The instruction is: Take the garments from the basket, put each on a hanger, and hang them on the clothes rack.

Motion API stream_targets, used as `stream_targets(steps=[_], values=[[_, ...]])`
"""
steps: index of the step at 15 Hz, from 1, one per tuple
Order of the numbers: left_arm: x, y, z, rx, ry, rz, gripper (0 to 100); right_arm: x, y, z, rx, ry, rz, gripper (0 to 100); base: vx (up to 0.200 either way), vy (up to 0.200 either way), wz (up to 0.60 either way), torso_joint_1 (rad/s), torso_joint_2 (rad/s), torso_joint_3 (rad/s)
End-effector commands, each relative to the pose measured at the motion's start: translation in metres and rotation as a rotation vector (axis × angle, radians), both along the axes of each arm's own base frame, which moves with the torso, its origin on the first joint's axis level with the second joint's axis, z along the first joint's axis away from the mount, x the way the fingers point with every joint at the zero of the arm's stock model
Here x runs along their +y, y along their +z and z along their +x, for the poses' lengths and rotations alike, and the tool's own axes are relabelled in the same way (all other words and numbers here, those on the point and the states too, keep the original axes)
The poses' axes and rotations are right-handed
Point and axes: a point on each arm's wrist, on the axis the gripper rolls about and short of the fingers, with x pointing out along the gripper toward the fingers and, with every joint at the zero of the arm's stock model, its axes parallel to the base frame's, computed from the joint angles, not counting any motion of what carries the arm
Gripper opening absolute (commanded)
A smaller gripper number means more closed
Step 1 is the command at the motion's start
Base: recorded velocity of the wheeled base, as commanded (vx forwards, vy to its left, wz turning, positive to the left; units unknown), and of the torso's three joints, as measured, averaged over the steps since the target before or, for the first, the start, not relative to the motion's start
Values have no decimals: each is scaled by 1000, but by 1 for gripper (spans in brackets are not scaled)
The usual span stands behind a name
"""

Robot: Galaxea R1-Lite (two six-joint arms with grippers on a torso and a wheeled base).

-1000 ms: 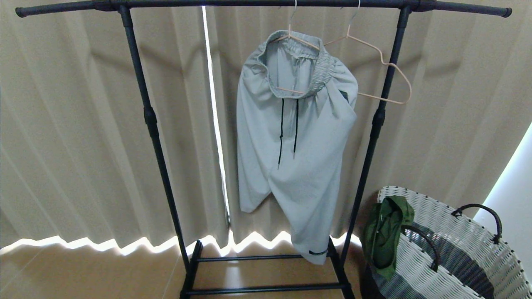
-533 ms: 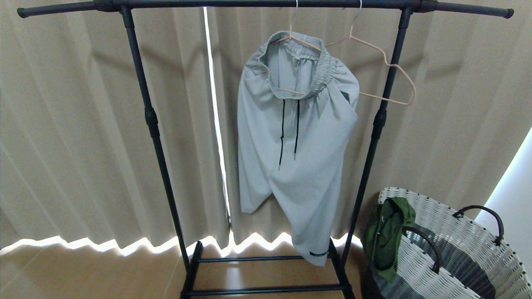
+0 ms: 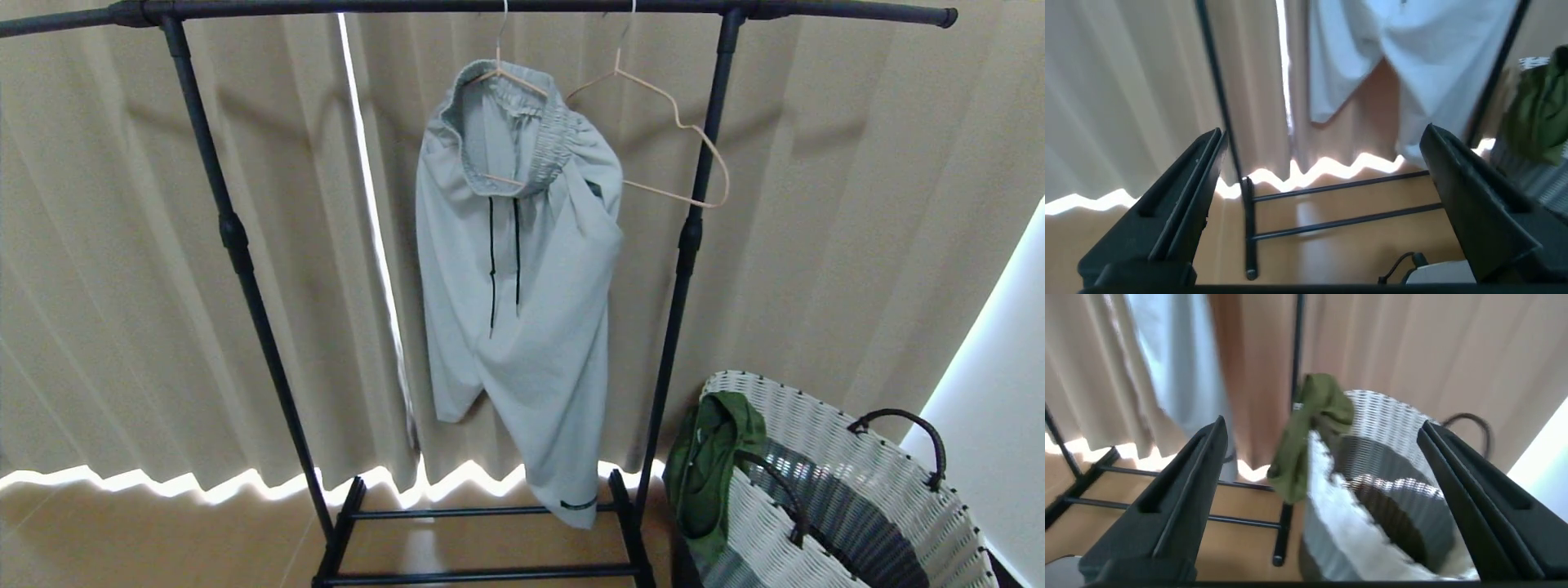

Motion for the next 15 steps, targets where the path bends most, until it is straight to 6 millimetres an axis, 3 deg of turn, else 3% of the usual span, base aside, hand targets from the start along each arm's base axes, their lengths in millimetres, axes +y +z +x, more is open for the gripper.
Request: stream_targets(steps=[1, 2, 15], values=[[0, 0, 0, 1, 1, 0, 100, 0, 0, 0, 1, 0, -1, 100, 0, -200, 0, 2, 2, 7], [0, 0, 0, 3, 2, 0, 100, 0, 0, 0, -1, 0, -1, 100, 0, -200, 0, 7, -2, -2], [0, 0, 0, 1, 2, -2, 100, 0, 0, 0, -1, 0, -2, 100, 0, 0, 0, 0, 0, 0]])
